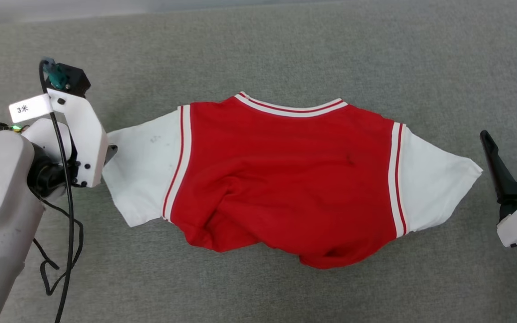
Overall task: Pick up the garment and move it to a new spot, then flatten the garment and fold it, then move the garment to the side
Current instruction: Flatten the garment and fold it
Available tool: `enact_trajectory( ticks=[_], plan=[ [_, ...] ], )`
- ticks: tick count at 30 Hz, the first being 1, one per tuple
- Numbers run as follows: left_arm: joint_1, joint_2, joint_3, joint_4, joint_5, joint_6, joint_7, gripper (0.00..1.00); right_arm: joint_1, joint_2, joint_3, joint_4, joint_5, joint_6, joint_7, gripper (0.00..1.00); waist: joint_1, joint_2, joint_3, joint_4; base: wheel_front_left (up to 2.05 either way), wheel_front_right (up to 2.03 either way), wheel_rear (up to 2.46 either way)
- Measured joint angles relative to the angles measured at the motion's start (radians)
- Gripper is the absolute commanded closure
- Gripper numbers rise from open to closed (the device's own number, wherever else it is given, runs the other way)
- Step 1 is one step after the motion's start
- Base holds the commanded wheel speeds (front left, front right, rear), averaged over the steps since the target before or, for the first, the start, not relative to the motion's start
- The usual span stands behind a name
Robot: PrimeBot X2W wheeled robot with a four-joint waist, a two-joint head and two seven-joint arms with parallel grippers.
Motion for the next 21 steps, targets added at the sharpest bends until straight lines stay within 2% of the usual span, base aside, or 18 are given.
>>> enact_trajectory(
  ticks=[8,9,10,15,21],
  plan=[
    [-0.048,0.015,-0.096,0.090,-0.039,-0.002,0.033,0.00,0.009,0.012,-0.027,-0.054,-0.014,0.000,0.034,0.00,-0.0001,0.0000,0.050,-0.035,0.00,0.00,0.00],
    [-0.049,0.017,-0.110,0.090,-0.054,-0.001,0.034,0.55,0.011,0.012,-0.029,-0.057,-0.014,0.000,0.038,0.00,-0.0001,0.0000,0.050,-0.036,0.00,0.00,0.00],
    [-0.051,0.019,-0.127,0.090,-0.061,0.001,0.034,1.00,0.011,0.012,-0.031,-0.058,-0.014,0.000,0.041,0.00,-0.0001,0.0000,0.048,-0.036,0.00,0.00,0.00],
    [-0.052,0.023,-0.199,0.088,-0.091,0.000,-0.015,1.00,0.012,-0.013,-0.037,-0.059,-0.003,0.000,0.067,0.00,-0.0001,0.0000,0.024,-0.026,0.00,0.00,0.00],
    [-0.067,0.031,-0.254,0.081,-0.080,0.000,-0.130,1.00,-0.016,-0.134,0.000,-0.071,0.050,0.000,0.183,0.00,0.0000,0.0000,-0.017,0.000,0.00,0.00,0.00]
  ],
)
